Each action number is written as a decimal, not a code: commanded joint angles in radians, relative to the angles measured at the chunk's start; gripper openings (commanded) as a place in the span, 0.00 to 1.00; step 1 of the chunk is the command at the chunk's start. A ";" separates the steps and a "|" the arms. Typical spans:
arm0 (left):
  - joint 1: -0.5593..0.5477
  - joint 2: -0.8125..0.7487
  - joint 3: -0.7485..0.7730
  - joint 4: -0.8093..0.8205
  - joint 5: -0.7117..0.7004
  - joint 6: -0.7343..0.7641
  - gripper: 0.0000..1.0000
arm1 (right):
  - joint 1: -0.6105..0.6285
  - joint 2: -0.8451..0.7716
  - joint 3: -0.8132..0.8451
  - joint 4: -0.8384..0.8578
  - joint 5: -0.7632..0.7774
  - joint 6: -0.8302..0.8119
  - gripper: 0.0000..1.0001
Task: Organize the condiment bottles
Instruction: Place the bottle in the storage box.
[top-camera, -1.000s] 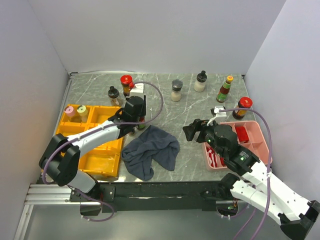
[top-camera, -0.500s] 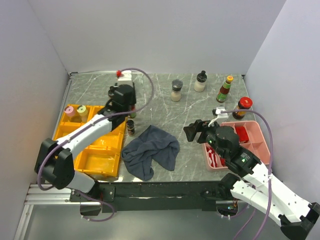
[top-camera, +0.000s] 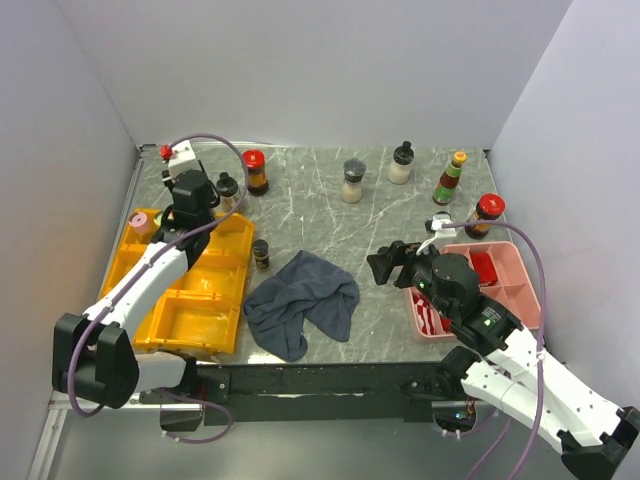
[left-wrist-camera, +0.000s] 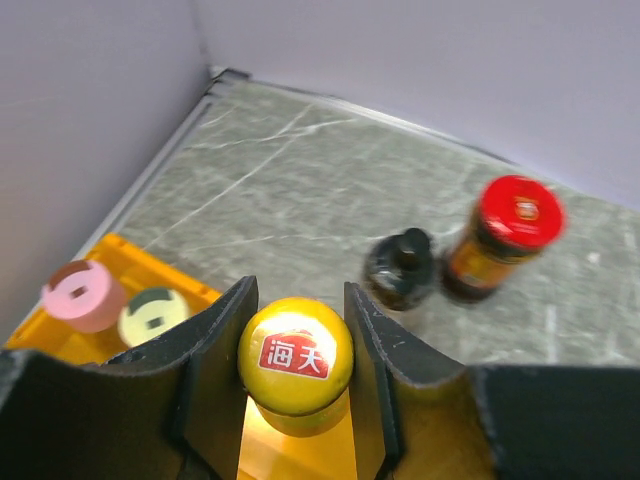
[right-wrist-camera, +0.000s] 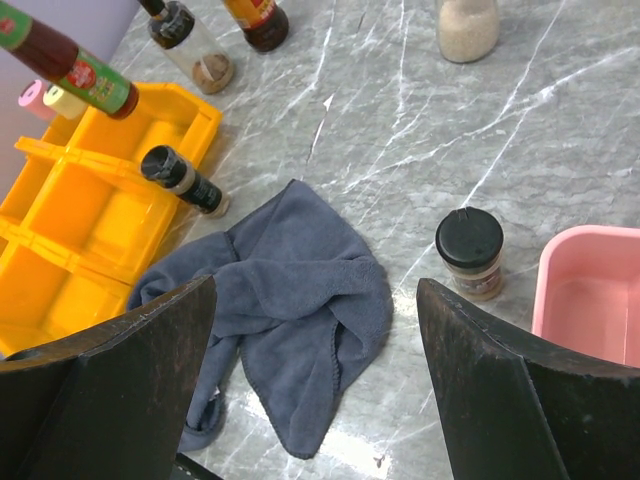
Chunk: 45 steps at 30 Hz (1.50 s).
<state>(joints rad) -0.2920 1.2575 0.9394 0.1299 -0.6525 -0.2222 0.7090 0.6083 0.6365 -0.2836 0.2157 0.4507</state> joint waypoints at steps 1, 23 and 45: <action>0.040 -0.012 0.001 0.152 -0.025 -0.011 0.01 | 0.003 -0.027 0.002 0.031 0.002 -0.012 0.89; 0.093 0.108 -0.091 0.226 -0.059 -0.068 0.47 | 0.003 -0.005 0.009 0.032 -0.007 -0.017 0.93; 0.086 0.139 0.347 -0.315 0.148 -0.098 0.99 | 0.001 -0.005 0.022 0.029 -0.039 -0.015 0.94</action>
<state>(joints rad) -0.2008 1.3182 1.1316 -0.0055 -0.5694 -0.3313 0.7090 0.6174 0.6342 -0.2840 0.1883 0.4503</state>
